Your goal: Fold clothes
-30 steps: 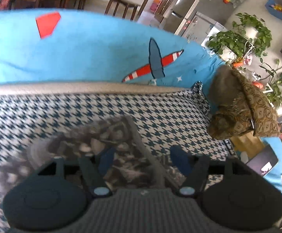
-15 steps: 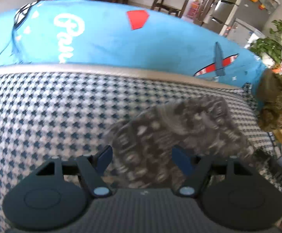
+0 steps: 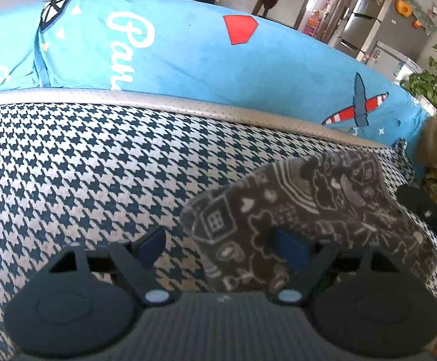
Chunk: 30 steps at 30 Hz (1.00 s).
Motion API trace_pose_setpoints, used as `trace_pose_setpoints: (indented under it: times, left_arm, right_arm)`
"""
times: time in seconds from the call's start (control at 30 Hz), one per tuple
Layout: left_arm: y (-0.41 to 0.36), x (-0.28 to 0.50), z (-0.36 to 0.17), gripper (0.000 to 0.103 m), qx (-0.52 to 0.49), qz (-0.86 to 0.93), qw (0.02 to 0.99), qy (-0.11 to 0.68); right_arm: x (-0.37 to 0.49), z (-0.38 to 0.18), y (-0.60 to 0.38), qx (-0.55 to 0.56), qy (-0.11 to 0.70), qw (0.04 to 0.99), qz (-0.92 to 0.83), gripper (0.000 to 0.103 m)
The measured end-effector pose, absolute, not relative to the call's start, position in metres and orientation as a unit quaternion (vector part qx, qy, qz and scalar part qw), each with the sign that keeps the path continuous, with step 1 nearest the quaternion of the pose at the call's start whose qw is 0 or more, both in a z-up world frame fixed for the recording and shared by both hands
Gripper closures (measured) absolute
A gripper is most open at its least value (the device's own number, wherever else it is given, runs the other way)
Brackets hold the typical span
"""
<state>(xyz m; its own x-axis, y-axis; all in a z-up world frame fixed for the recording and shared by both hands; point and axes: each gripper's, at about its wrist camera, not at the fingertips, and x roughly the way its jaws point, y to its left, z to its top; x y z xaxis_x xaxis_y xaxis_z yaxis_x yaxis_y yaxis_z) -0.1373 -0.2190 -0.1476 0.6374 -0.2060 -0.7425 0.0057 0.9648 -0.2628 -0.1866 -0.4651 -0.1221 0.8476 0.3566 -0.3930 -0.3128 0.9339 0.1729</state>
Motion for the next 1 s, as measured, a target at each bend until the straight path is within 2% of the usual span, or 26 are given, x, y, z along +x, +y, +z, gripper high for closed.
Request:
trace_pose_setpoints:
  times: [0.37,0.5,0.57,0.7,0.9,1.0]
  left_arm:
    - [-0.214,-0.118,-0.160,0.008,-0.142,-0.034,0.899,0.413]
    - [-0.215,-0.110,-0.165,0.001,-0.137,-0.035,0.904,0.403]
    - [-0.215,-0.107,-0.167,0.001,-0.136,-0.041,0.906,0.399]
    - [-0.216,-0.105,-0.168,0.000,-0.134,-0.050,0.908,0.395]
    - [-0.219,-0.104,-0.172,0.000,-0.118,-0.047,0.908,0.400]
    - [-0.215,-0.103,-0.174,0.000,-0.126,-0.048,0.904,0.406]
  right_arm:
    - [-0.125,-0.147,-0.456,0.039,0.265,0.950,0.163,0.067]
    - [-0.103,-0.164,-0.469,0.074,0.300,0.943,0.123,0.079]
    - [-0.096,-0.175,-0.475,0.087,0.309,0.941,0.109,0.092]
    - [-0.087,-0.187,-0.479,0.102,0.312,0.941,0.085,0.100]
    - [-0.087,-0.182,-0.470,0.078,0.313,0.945,0.062,0.100]
    - [-0.097,-0.173,-0.470,0.073,0.296,0.948,0.086,0.087]
